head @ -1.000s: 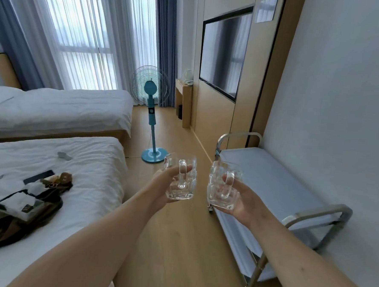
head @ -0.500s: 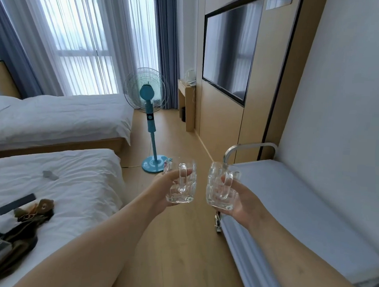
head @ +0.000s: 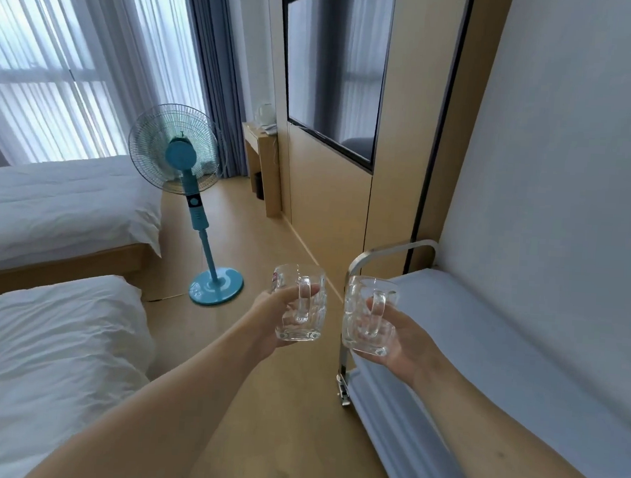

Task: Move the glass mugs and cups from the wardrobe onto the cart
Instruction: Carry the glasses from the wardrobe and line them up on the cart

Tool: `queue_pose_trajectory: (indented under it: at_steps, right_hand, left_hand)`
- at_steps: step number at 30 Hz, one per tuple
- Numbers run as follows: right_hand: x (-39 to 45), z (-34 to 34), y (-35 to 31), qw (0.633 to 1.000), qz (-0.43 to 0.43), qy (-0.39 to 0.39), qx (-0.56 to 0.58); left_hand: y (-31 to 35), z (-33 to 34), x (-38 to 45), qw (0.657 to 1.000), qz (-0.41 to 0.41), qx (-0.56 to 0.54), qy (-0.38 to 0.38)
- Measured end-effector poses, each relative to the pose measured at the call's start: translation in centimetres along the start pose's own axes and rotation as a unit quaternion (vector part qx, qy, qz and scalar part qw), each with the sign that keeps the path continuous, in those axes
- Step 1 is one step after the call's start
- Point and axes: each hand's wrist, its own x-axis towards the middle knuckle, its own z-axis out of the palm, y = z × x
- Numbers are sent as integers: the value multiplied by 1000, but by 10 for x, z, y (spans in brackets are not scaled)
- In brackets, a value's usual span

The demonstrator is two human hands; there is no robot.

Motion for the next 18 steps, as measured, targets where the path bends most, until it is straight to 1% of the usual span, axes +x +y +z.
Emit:
queue_pose_trajectory:
  at_steps: [5,10,15,18]
  right_hand:
    - [56,-2,-11,996,-25,82,3]
    - [106,-8,-24,990,-44,133,11]
    - [134,-19,-27,975,-71,212,18]
    - [140,-30,-25,965,-68,252,37]
  left_hand:
    - [27,-4,81,998,-27,32,-51]
    - [56,-3,154,990,-55,60,-115]
    - [72,6,212,978,-76,84,-178]
    - [71,16,237,969,-91,96,-207]
